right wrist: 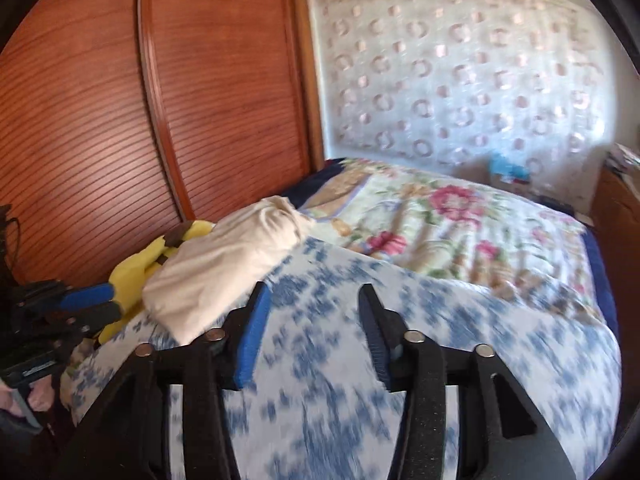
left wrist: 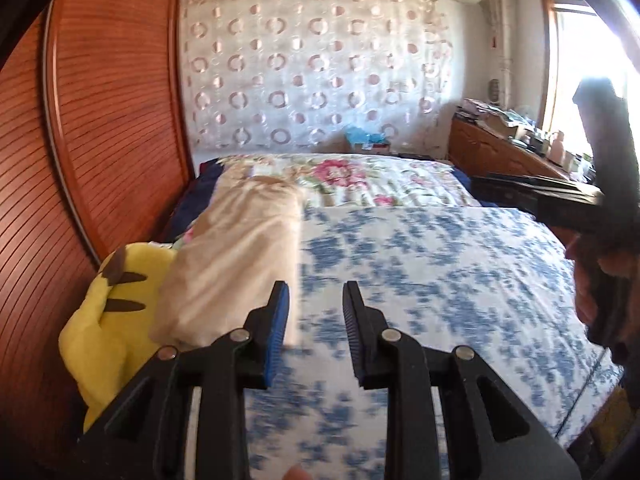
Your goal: Fold small clothes
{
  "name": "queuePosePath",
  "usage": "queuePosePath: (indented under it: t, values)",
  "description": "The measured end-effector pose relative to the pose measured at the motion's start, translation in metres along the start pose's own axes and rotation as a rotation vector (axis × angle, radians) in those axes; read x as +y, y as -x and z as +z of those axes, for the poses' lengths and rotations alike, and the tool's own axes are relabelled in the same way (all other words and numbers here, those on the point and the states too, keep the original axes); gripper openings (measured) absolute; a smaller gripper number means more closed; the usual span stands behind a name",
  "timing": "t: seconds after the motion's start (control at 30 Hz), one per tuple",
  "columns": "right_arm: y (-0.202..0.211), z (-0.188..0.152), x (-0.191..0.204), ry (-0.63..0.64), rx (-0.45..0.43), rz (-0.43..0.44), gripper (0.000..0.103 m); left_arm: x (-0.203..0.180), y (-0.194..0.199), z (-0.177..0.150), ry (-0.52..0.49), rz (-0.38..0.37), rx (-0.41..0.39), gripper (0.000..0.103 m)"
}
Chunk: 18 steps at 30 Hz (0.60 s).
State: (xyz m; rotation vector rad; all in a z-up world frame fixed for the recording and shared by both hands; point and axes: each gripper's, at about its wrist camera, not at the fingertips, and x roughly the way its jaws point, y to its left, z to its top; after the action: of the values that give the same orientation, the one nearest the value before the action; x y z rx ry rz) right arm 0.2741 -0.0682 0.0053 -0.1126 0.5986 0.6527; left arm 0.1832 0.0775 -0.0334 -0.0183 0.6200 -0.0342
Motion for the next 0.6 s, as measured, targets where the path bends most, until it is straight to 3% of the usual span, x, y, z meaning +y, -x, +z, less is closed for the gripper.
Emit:
queuePosePath:
  t: [0.07, 0.23, 0.43, 0.6]
  values:
    - [0.028, -0.013, -0.007, -0.031, -0.016, -0.045, 0.073, -0.017, 0.006, 0.0, -0.009, -0.011, -0.01, 0.025]
    - [0.104, -0.048, -0.021, -0.1, -0.082, -0.152, 0.074, -0.06, 0.024, 0.003, -0.032, -0.071, -0.04, 0.025]
    - [0.176, -0.08, -0.031, -0.168, -0.164, -0.312, 0.075, -0.093, 0.048, 0.004, -0.032, -0.083, -0.082, 0.025]
    - [0.209, -0.089, -0.033, -0.175, -0.212, -0.358, 0.075, -0.108, 0.061, 0.008, -0.036, -0.096, -0.094, 0.025]
